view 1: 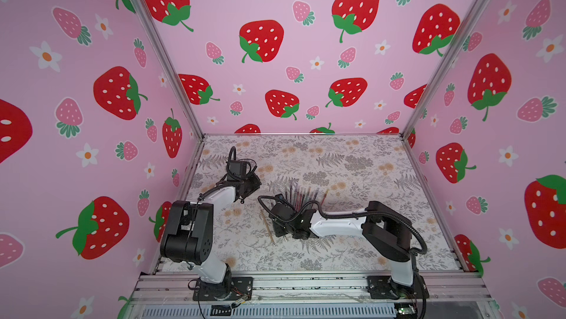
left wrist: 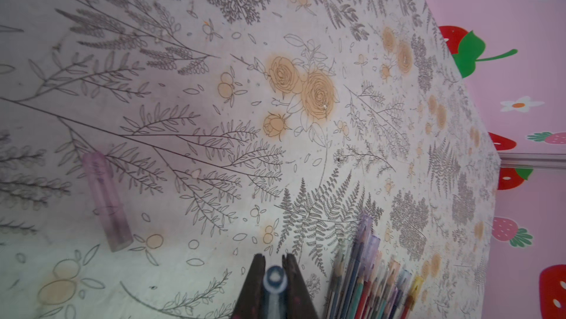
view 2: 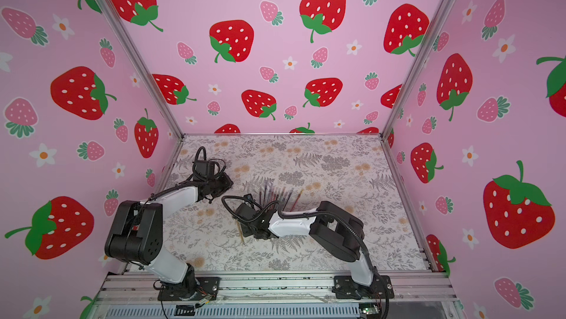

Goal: Remove the protective cover of the pencils
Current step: Place the pencil at the center of the board.

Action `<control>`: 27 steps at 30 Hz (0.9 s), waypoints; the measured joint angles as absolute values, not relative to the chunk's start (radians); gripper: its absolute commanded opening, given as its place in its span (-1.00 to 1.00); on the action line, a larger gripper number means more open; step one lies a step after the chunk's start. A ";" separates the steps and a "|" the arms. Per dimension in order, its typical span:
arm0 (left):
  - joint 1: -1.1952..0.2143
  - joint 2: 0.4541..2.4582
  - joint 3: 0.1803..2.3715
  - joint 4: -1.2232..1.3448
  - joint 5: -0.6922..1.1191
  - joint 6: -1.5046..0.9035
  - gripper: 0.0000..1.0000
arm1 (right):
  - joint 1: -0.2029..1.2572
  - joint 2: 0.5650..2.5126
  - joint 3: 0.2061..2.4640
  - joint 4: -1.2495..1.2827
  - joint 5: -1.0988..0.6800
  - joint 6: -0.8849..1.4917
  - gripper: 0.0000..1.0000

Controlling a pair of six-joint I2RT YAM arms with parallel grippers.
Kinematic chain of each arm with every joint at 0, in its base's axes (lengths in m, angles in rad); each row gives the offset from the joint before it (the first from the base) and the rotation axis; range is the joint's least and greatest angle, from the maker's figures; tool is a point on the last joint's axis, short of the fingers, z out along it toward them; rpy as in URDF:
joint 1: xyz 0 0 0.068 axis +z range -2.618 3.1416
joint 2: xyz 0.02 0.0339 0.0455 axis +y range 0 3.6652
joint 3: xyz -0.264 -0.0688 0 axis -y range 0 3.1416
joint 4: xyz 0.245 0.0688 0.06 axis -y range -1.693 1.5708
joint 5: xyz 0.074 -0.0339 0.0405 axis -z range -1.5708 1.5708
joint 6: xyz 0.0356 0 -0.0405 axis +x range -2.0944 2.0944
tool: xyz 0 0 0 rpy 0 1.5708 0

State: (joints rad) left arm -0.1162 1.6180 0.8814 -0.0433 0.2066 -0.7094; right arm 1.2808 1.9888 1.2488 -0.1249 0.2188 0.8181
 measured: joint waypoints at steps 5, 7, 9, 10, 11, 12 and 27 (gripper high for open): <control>-0.116 1.662 0.934 -0.091 0.174 -0.677 -1.00 | 1.281 2.007 1.254 -0.150 0.215 0.839 -0.94; -0.116 1.697 0.959 -0.100 0.171 -0.670 -1.00 | 1.281 2.008 1.256 -0.152 0.216 0.844 -0.91; -0.116 1.728 0.976 -0.116 0.164 -0.665 -1.00 | 1.280 2.009 1.258 -0.155 0.215 0.845 -0.91; -0.116 1.745 0.986 -0.126 0.155 -0.664 -1.00 | 1.280 2.011 1.261 -0.157 0.215 0.845 -0.91; -0.116 1.758 0.991 -0.137 0.146 -0.662 -1.00 | 1.280 2.015 1.267 -0.159 0.214 0.845 -0.90; -0.116 1.768 0.992 -0.147 0.136 -0.660 -1.00 | 1.280 2.020 1.275 -0.160 0.212 0.845 -0.90; -0.116 1.843 1.069 -0.218 0.087 -0.631 -0.94 | 1.278 2.024 1.284 -0.163 0.209 0.855 -0.59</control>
State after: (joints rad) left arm -0.1158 1.8435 1.0695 -0.2180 0.0868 -0.6308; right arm 1.2781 2.0243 1.2839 -0.1631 0.2089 0.8555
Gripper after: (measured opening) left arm 0.134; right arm 0.184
